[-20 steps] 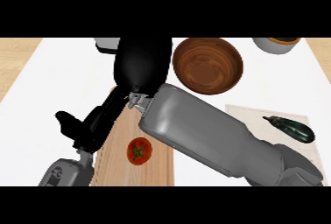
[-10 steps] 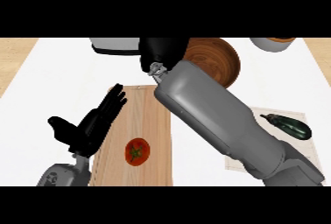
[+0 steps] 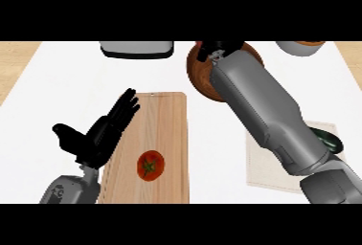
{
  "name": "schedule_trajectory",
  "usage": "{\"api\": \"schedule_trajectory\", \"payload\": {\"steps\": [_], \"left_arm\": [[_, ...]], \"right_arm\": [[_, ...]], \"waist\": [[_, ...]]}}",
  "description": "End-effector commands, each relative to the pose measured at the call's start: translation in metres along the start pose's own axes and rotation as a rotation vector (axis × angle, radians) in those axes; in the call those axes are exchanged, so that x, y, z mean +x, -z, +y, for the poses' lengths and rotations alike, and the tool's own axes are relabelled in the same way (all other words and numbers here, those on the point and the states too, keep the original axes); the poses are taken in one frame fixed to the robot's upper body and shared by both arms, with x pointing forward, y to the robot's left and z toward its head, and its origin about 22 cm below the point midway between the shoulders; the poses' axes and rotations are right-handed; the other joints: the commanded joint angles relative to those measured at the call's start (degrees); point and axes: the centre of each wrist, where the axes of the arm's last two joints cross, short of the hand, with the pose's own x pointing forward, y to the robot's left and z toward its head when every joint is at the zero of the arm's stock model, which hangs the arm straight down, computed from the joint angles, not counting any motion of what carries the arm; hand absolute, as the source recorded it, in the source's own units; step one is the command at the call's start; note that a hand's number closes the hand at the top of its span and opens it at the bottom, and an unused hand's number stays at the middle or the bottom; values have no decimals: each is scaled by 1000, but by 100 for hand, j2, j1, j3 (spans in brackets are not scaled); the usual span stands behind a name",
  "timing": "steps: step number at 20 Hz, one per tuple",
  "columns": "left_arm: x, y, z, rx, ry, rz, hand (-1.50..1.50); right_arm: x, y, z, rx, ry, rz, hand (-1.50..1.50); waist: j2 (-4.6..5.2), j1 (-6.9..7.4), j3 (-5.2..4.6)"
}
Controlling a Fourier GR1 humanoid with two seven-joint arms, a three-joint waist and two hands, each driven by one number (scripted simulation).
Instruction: Pick the bell pepper from the placemat and place it in the bowl
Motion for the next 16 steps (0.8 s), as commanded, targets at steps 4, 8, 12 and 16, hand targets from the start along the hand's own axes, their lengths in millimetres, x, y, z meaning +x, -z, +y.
{"api": "schedule_trajectory", "payload": {"steps": [4,8,12,16], "left_arm": [[-4,0,-3,-17,19,-13,0],[-2,5,-12,-33,-6,-11,0],[6,2,-9,-27,-9,-25,0],[1,3,-15,-21,11,-27,0]], "right_arm": [[-52,48,25,45,-115,107,150],[-85,53,47,175,-54,291,150],[-97,54,55,159,72,287,-150],[-87,49,56,137,229,231,-150]], "waist": [[69,168,0],[104,187,7],[104,243,11],[82,210,12]]}}
